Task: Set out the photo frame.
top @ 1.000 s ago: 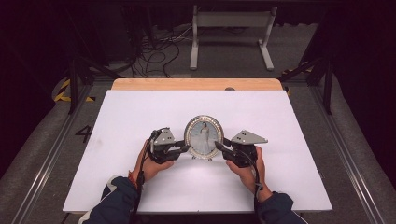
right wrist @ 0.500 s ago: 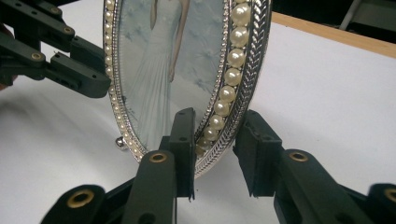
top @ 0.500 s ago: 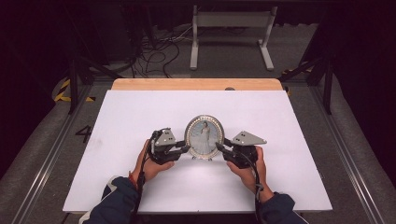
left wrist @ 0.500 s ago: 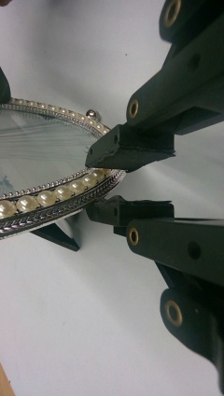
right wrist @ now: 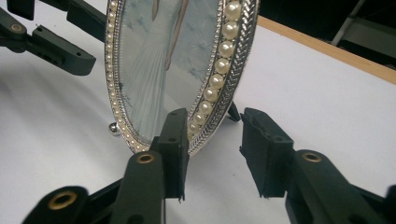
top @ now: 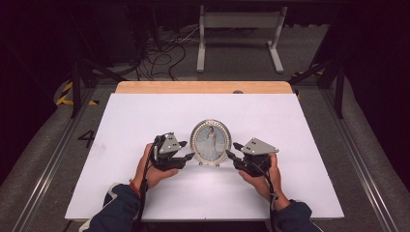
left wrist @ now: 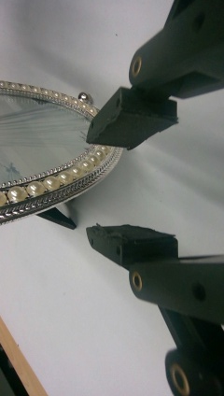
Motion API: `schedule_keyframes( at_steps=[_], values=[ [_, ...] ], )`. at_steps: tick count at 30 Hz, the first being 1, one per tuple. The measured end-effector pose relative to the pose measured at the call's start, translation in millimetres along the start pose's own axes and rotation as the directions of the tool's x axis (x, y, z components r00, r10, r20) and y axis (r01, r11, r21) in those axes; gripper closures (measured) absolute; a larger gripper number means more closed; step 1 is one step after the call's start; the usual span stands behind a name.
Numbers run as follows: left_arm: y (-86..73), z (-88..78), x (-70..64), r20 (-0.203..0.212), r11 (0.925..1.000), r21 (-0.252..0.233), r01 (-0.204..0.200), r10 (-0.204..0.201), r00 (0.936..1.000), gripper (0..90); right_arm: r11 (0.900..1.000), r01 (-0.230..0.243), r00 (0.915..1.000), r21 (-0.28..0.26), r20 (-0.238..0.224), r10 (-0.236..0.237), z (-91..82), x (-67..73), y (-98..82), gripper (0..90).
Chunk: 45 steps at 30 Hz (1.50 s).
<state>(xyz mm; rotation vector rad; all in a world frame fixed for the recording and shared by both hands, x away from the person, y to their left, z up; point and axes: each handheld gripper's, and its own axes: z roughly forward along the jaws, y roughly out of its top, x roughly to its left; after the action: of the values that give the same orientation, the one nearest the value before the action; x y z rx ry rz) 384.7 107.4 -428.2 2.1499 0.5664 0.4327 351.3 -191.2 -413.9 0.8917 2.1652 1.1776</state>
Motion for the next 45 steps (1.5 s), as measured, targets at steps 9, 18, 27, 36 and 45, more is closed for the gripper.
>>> schedule_keyframes(
  at_steps=[9, 18, 27, 36, 45],
  values=[
    [-5.6, -14.9, -4.6, -0.058, 0.9991, 0.020, -0.037, 0.038, 0.9976, 30.6, 0.999, 0.034, 0.9994, 0.014, 0.004, -0.034, -6.7, -2.4, 1.6, 43.4],
    [-12.3, -22.6, -0.5, -0.065, 0.9997, 0.011, -0.022, 0.023, 0.9976, 25.9, 0.999, 0.042, 0.9991, 0.014, 0.006, -0.042, -7.7, -1.7, 4.0, 36.2],
    [-17.2, -27.9, 1.3, -0.061, 0.9996, 0.012, -0.024, 0.025, 0.9978, 24.6, 0.998, 0.059, 0.9983, 0.033, -0.003, -0.058, -6.8, -1.4, 0.6, 27.1],
    [-23.3, -32.7, 1.9, -0.074, 0.9991, 0.029, -0.033, 0.035, 0.9966, 20.9, 0.994, 0.097, 0.9947, 0.046, -0.037, -0.095, -4.1, 3.9, 0.5, 16.3],
    [-27.4, -38.2, 0.8, -0.079, 0.9995, 0.017, -0.028, 0.029, 0.9965, 16.0, 0.993, 0.106, 0.9935, 0.060, -0.048, -0.103, -1.3, 10.2, -0.7, 7.3]
  ],
)
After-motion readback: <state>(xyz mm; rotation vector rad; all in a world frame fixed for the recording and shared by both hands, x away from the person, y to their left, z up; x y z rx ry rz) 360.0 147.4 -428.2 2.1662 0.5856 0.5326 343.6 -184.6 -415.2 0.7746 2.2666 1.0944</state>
